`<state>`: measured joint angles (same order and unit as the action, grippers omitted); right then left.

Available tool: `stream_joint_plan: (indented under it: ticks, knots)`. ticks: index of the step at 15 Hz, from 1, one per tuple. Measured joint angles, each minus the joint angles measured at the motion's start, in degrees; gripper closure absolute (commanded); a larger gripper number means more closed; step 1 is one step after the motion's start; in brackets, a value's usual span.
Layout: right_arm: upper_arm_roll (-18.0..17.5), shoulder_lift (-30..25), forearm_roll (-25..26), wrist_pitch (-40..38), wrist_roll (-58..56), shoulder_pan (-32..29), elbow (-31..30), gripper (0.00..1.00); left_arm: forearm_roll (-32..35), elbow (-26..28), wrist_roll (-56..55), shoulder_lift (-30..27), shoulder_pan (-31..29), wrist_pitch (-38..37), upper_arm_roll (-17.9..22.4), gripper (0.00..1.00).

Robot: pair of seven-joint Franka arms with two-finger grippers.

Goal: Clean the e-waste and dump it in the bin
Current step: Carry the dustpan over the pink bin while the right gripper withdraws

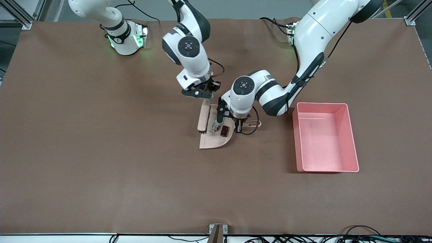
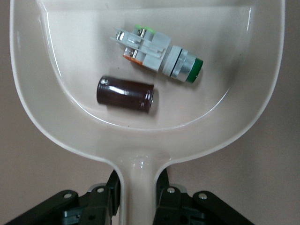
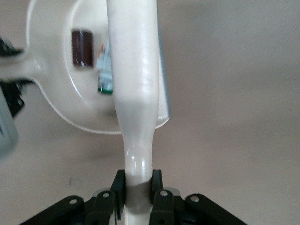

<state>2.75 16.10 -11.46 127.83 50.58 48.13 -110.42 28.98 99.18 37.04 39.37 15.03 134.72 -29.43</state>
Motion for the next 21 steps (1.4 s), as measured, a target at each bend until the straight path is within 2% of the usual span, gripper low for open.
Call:
stream_joint_plan:
  ticks: [4, 7, 13, 18, 21]
  knots:
    - [0.4, -4.62, 0.03, -2.55, -7.38, -8.84, -2.98, 1.0, -0.01, -0.01, 1.53, 0.34, -1.73, 4.95, -1.2, 1.0]
    - [0.64, -6.33, 1.26, -1.18, -10.97, -14.85, -8.78, 1.0, -0.25, -0.05, 3.35, 0.89, -7.01, 5.84, -5.73, 1.0]
    - [0.89, -13.1, 4.97, 0.31, -30.86, -29.59, -22.18, 1.0, -0.78, -1.11, 5.74, 0.86, -14.48, 6.0, -11.72, 1.0]
    - [0.83, -22.51, 8.21, 8.85, -44.07, -41.0, -38.53, 1.0, -0.78, -1.54, 12.17, 0.68, -27.98, 3.49, -19.93, 1.0]
    - [0.81, -24.89, 8.35, 14.43, -50.67, -47.64, -44.49, 1.0, -0.78, -1.58, 16.14, 0.55, -37.82, -0.49, -26.33, 1.0]
